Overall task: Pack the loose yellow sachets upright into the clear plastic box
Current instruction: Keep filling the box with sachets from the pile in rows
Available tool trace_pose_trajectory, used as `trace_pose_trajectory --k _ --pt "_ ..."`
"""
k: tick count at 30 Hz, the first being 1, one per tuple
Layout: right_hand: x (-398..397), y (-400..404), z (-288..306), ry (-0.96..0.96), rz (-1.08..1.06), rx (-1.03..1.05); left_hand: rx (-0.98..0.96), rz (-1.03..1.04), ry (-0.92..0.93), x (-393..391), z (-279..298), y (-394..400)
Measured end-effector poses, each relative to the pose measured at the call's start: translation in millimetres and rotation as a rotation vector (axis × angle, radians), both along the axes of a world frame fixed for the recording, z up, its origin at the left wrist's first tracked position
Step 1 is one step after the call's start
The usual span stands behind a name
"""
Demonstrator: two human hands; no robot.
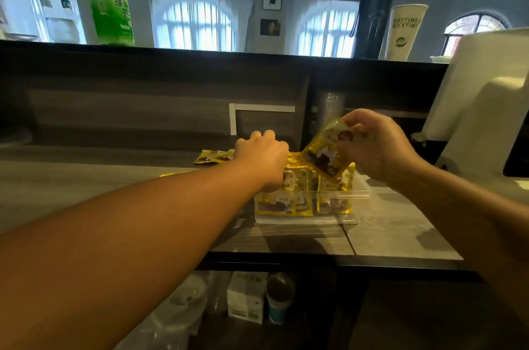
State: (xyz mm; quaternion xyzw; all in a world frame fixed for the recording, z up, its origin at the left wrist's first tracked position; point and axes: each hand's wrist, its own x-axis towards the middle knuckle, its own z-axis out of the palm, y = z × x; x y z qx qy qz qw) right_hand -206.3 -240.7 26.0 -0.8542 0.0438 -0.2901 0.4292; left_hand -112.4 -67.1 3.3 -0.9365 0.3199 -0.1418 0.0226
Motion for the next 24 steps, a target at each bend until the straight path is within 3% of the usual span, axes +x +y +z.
trace_pose_trajectory --k 5,9,19,24 --pt "6 3 -6 0.072 -0.068 -0.244 0.069 0.004 0.272 17 4 -8" --pt "13 2 -7 0.179 -0.024 -0.404 0.157 0.020 0.262 27 1 -8" --pt "35 8 -20 0.275 -0.012 -0.808 0.025 -0.023 0.318 36 -11 -6" --pt "43 11 -25 0.351 -0.047 -0.836 -0.007 -0.011 0.331 37 -13 -6"
